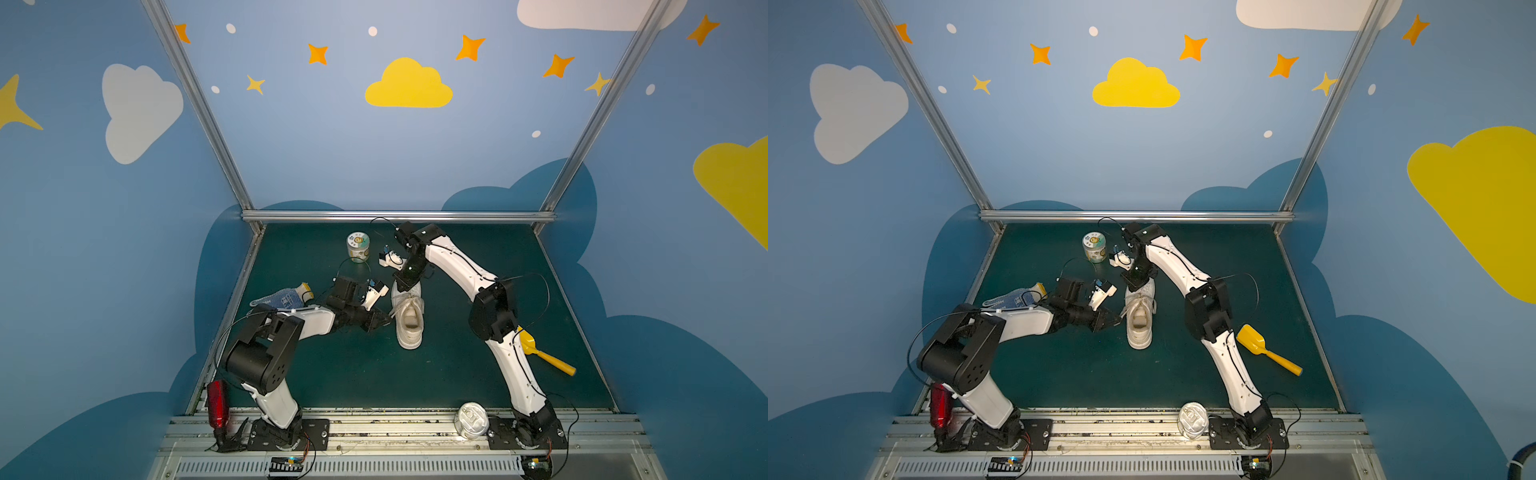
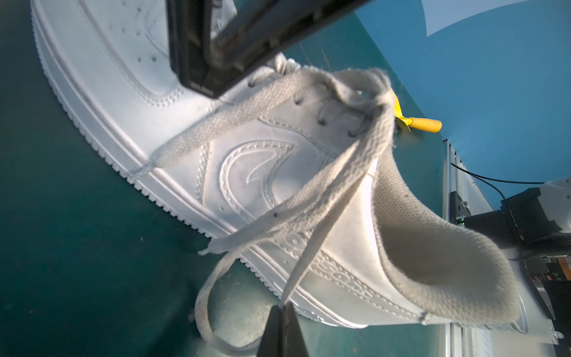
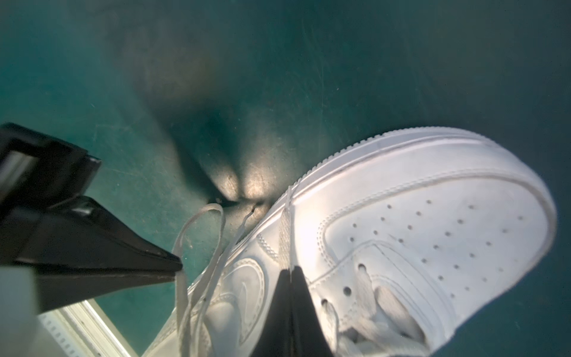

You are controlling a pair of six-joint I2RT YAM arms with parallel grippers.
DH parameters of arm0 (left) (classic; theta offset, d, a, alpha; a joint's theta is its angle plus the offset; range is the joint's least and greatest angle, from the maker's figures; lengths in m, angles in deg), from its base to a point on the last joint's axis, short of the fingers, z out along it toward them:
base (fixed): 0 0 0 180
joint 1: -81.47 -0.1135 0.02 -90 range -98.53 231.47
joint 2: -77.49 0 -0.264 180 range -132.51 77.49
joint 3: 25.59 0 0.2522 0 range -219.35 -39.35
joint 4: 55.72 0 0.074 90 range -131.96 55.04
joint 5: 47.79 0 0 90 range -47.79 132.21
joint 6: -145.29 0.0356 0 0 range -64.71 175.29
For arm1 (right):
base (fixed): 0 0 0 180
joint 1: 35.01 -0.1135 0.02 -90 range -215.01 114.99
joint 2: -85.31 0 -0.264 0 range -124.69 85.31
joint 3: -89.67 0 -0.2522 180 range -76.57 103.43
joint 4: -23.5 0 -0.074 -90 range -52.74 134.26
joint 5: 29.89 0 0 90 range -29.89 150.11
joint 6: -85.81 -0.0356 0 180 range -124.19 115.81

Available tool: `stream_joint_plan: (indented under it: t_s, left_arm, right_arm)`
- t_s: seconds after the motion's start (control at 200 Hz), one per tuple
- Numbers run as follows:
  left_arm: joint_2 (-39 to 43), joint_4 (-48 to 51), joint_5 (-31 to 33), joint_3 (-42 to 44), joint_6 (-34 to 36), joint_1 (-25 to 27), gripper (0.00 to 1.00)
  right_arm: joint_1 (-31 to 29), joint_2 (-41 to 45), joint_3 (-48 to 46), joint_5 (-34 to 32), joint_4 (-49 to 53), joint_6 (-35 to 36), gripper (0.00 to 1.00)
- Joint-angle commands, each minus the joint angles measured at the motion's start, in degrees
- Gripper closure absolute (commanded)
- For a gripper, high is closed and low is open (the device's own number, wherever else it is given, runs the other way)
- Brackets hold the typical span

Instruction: Tie the shoes

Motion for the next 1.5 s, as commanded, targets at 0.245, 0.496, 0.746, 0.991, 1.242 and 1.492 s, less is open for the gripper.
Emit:
stream_joint_plan:
  t_s: [0.245,0.496,0.746,0.991,1.242,1.492]
  left_arm:
    - [1.17,-3.13,0.09,1.5,-0.61,0.24,0.95]
    - [1.18,-3.3,0.01,1.76,-0.48,0.2,0.94]
    - [1.39,-3.47,0.31,2.16,-0.65,0.3,0.94]
    - [1.54,-3.14,0.57,2.17,-0.57,0.33,0.94]
    - [2.82,-1.44,1.58,1.46,0.54,0.3,0.94]
    - [3.8,0.42,1.67,0.24,1.74,0.29,0.93]
  right_arm:
    - [-1.02,-0.01,0.2,0.6,3.16,4.15,0.68]
    - [-2.31,-1.75,-0.25,-2.24,4.62,5.03,0.61]
    - [-3.74,-3.09,-1.78,-8.12,4.65,4.77,0.62]
    - [-4.58,-3.05,-1.3,-10.2,4.76,4.13,0.91]
    - [-3.18,0.34,-0.5,-6.53,1.94,-1.13,1.0]
    - [0.03,4.68,-3.88,-0.49,-3.19,-7.4,1.0]
